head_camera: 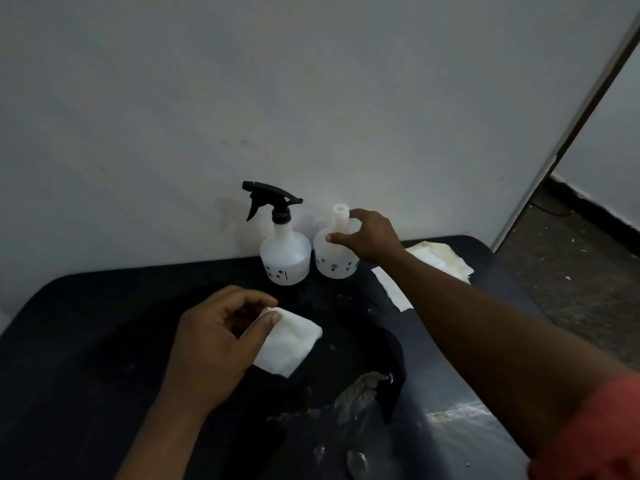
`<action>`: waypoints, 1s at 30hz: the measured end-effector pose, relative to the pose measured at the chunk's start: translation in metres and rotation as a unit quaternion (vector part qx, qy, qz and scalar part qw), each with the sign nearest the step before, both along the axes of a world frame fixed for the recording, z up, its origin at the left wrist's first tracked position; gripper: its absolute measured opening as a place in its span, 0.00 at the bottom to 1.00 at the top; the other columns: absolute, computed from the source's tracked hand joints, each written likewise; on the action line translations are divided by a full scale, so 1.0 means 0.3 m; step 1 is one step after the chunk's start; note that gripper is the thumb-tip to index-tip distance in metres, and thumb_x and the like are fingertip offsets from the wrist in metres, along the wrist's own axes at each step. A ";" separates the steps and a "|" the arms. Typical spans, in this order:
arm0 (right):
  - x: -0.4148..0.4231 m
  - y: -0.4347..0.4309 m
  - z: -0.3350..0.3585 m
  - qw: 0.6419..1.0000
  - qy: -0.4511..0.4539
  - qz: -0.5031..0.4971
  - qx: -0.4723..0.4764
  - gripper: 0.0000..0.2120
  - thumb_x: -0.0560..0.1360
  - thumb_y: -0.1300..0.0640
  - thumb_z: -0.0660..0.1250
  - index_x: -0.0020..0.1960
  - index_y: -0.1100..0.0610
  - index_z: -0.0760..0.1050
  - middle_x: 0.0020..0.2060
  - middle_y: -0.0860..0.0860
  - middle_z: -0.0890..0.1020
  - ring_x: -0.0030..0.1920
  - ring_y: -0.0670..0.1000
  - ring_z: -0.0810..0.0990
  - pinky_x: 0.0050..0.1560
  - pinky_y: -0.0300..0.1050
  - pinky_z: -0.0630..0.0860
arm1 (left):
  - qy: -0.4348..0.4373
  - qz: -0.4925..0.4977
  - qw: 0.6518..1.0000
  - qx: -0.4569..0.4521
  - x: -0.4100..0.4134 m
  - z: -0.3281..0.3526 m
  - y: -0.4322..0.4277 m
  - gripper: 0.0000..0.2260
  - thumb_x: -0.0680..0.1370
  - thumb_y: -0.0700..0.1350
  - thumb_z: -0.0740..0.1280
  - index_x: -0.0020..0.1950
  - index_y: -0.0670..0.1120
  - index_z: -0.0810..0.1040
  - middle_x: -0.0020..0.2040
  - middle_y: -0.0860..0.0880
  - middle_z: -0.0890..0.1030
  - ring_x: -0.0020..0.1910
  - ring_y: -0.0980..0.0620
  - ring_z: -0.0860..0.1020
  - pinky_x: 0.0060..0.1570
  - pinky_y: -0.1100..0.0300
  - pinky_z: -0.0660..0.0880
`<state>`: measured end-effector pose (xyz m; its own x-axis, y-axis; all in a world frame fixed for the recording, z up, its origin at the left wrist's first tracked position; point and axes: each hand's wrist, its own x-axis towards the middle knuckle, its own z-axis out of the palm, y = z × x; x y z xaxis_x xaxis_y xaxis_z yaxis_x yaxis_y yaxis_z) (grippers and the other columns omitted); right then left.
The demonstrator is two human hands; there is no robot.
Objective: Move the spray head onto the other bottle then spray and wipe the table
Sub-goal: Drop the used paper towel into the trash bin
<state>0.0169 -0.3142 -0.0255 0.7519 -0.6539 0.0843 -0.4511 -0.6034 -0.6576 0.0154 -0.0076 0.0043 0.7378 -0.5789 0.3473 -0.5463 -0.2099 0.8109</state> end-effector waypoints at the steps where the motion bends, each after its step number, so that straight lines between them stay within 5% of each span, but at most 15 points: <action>1: 0.006 0.005 0.001 1.000 -0.007 0.008 0.005 0.33 0.64 0.38 0.75 0.63 0.54 0.75 0.59 0.53 0.81 0.56 0.52 0.77 0.46 0.42 0.67 | 0.006 0.000 1.000 -0.005 -0.001 -0.002 -0.005 0.09 0.71 0.41 0.75 0.45 0.55 0.83 0.45 0.60 0.83 0.44 0.60 0.82 0.41 0.73 0.75; 8: 0.023 0.022 -0.020 0.999 -0.034 0.038 0.009 0.21 0.70 0.42 0.72 0.55 0.56 0.78 0.50 0.53 0.83 0.51 0.53 0.79 0.45 0.42 0.68 | 0.055 0.002 0.998 -0.008 0.006 -0.018 -0.015 0.15 0.72 0.41 0.74 0.49 0.61 0.80 0.45 0.61 0.82 0.44 0.61 0.81 0.41 0.68 0.78; 13: -0.085 0.032 0.040 0.991 -0.088 0.044 0.088 0.20 0.74 0.43 0.68 0.56 0.58 0.78 0.50 0.52 0.84 0.51 0.53 0.81 0.50 0.48 0.77 | 0.069 -0.011 0.998 -0.005 -0.010 0.003 -0.033 0.17 0.74 0.39 0.73 0.50 0.62 0.78 0.44 0.59 0.81 0.42 0.57 0.81 0.41 0.67 0.76; 18: -0.292 0.081 0.178 0.984 -0.111 0.111 0.080 0.09 0.76 0.44 0.66 0.50 0.49 0.74 0.41 0.41 0.80 0.40 0.37 0.78 0.38 0.31 0.70 | 0.066 -0.028 0.997 0.015 -0.097 0.026 -0.034 0.14 0.73 0.39 0.74 0.46 0.61 0.81 0.46 0.63 0.82 0.45 0.63 0.81 0.41 0.73 0.75; 24: -0.634 0.086 0.356 0.980 -0.140 0.112 0.083 0.17 0.72 0.46 0.72 0.56 0.56 0.78 0.48 0.49 0.86 0.48 0.48 0.84 0.50 0.53 0.81 | 0.077 -0.059 0.995 -0.010 -0.243 0.105 -0.098 0.17 0.72 0.38 0.75 0.44 0.62 0.82 0.44 0.61 0.84 0.41 0.64 0.82 0.39 0.75 0.75; 30: -0.990 -0.001 0.461 0.990 -0.132 0.054 -0.004 0.15 0.71 0.46 0.73 0.50 0.56 0.82 0.44 0.53 0.84 0.44 0.53 0.83 0.47 0.58 0.79 | 0.035 -0.162 0.986 -0.022 -0.471 0.221 -0.308 0.14 0.71 0.39 0.75 0.44 0.60 0.82 0.42 0.62 0.85 0.41 0.65 0.82 0.40 0.75 0.76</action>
